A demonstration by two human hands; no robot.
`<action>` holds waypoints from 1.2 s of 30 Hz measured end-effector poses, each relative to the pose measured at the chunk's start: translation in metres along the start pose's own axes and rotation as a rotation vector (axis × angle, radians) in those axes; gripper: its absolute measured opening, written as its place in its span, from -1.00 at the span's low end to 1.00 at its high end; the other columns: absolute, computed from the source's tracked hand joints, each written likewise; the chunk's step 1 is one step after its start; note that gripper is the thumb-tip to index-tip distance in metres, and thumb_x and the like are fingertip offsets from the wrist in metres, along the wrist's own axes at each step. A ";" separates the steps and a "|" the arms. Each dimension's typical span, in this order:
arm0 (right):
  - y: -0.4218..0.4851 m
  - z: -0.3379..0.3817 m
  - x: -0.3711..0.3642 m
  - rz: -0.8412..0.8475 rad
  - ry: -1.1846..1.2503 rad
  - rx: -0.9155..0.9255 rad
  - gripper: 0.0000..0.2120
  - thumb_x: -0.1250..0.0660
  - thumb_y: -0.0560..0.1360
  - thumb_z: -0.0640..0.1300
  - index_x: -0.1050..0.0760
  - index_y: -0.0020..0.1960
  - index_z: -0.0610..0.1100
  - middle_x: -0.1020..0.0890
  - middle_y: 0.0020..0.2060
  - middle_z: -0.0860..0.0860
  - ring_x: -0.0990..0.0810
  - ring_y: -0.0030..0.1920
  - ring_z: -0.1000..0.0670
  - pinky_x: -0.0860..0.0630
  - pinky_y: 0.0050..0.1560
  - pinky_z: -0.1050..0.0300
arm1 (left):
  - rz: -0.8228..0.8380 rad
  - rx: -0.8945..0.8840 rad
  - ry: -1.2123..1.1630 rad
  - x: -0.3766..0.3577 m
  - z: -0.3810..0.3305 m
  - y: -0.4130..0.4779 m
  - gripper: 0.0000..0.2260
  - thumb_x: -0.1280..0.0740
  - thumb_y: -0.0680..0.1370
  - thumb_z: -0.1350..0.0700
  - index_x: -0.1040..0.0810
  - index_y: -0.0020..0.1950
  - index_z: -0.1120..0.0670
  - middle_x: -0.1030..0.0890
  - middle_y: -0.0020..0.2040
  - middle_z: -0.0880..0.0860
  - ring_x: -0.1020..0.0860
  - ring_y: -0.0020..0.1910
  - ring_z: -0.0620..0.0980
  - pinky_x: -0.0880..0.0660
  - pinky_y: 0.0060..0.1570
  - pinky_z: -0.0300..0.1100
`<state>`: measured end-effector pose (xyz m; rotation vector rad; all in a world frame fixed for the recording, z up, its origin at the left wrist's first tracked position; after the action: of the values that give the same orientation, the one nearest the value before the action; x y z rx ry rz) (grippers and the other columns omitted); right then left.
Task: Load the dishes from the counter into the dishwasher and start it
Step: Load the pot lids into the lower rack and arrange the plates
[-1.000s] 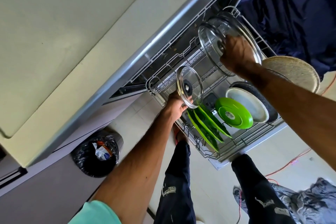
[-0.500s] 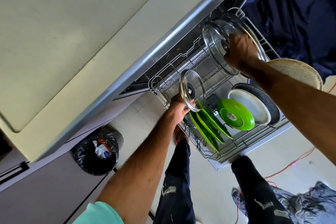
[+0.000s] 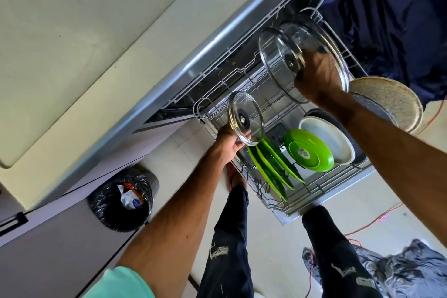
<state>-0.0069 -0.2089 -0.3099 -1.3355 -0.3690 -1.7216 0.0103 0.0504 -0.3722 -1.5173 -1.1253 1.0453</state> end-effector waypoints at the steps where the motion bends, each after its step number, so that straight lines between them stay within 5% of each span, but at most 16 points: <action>1: -0.001 0.003 0.000 0.028 -0.008 0.006 -0.80 -0.19 0.54 -0.36 -0.49 0.13 -0.33 -0.59 -0.15 -0.25 -0.52 -0.22 -0.15 -0.38 -0.21 0.06 | -0.008 -0.004 -0.008 0.003 -0.002 -0.001 -0.88 -0.34 0.61 0.27 -0.59 0.12 0.14 -0.67 -0.07 0.08 -0.63 -0.12 0.00 -0.59 0.04 -0.12; 5: 0.002 0.011 -0.017 0.091 0.006 0.050 -0.82 -0.21 0.56 -0.33 -0.48 0.13 -0.33 -0.60 -0.10 -0.26 -0.56 -0.17 -0.17 -0.32 -0.18 0.11 | -0.028 -0.028 -0.038 0.014 -0.010 -0.002 -0.86 -0.31 0.62 0.28 -0.58 0.15 0.15 -0.66 -0.10 0.10 -0.62 -0.17 0.00 -0.60 0.01 -0.12; 10: -0.003 0.015 -0.049 0.184 -0.001 0.030 -0.70 -0.25 0.48 -0.36 -0.50 0.21 -0.31 -0.63 0.01 -0.29 -0.63 -0.01 -0.26 -0.50 -0.12 0.04 | -0.048 -0.037 -0.100 0.026 -0.012 -0.002 -0.70 -0.31 0.62 0.29 -0.50 0.35 0.21 -0.64 -0.06 0.14 -0.62 -0.18 0.01 -0.63 -0.17 -0.16; 15: -0.011 0.016 -0.068 0.215 -0.100 0.007 -0.61 -0.28 0.49 -0.38 -0.43 0.32 -0.32 -0.60 0.09 -0.32 -0.61 0.06 -0.30 -0.44 -0.14 0.03 | -0.029 -0.041 -0.105 0.032 -0.008 -0.002 -0.79 -0.27 0.63 0.30 -0.53 0.26 0.20 -0.63 -0.05 0.15 -0.61 -0.16 0.01 -0.59 -0.05 -0.13; 22: -0.002 0.013 -0.087 0.223 -0.097 0.044 -0.62 -0.20 0.51 -0.35 -0.45 0.32 -0.29 -0.63 0.05 -0.32 -0.63 0.01 -0.28 -0.56 -0.07 -0.05 | -0.008 -0.031 -0.076 0.037 0.000 0.001 -0.91 -0.28 0.63 0.28 -0.55 0.10 0.18 -0.63 -0.11 0.13 -0.61 -0.19 0.00 -0.59 -0.16 -0.16; 27: 0.005 -0.003 -0.090 0.274 0.109 -0.004 -0.55 -0.47 0.48 -0.09 -0.50 0.31 -0.19 -0.65 0.11 -0.21 -0.64 0.08 -0.19 -0.57 0.11 -0.02 | -0.020 -0.047 -0.016 0.035 -0.002 0.005 -0.88 -0.28 0.65 0.22 -0.53 0.17 0.19 -0.65 -0.13 0.12 -0.63 -0.24 -0.01 -0.61 -0.20 -0.16; 32: 0.000 -0.020 -0.085 0.337 0.275 -0.097 -0.34 -0.62 0.34 0.00 -0.49 0.33 -0.23 -0.61 0.21 -0.18 -0.62 0.14 -0.13 -0.56 0.11 0.08 | -0.059 -0.056 -0.011 0.029 -0.006 0.006 -0.62 -0.28 0.67 -0.03 -0.47 0.37 0.19 -0.60 0.26 0.22 -0.61 0.18 0.12 -0.57 0.23 0.02; 36: -0.026 -0.014 -0.067 0.109 0.302 0.001 -0.47 -0.57 0.41 -0.05 -0.51 0.27 -0.27 -0.64 0.11 -0.16 -0.57 0.03 -0.01 -0.49 -0.05 0.14 | -0.051 -0.065 -0.016 0.024 -0.006 0.006 -0.63 -0.30 0.66 0.05 -0.45 0.42 0.20 -0.55 0.36 0.24 -0.50 0.38 0.18 -0.61 0.04 -0.09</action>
<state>-0.0349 -0.1734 -0.3675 -1.0530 -0.1227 -1.7960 0.0226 0.0715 -0.3794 -1.5254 -1.2142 0.9963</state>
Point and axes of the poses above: each hand's wrist, its own y-axis towards the middle knuckle, its own x-axis out of the back of the hand, z = x × y, the point moved 2 cm from there along y, towards the middle knuckle
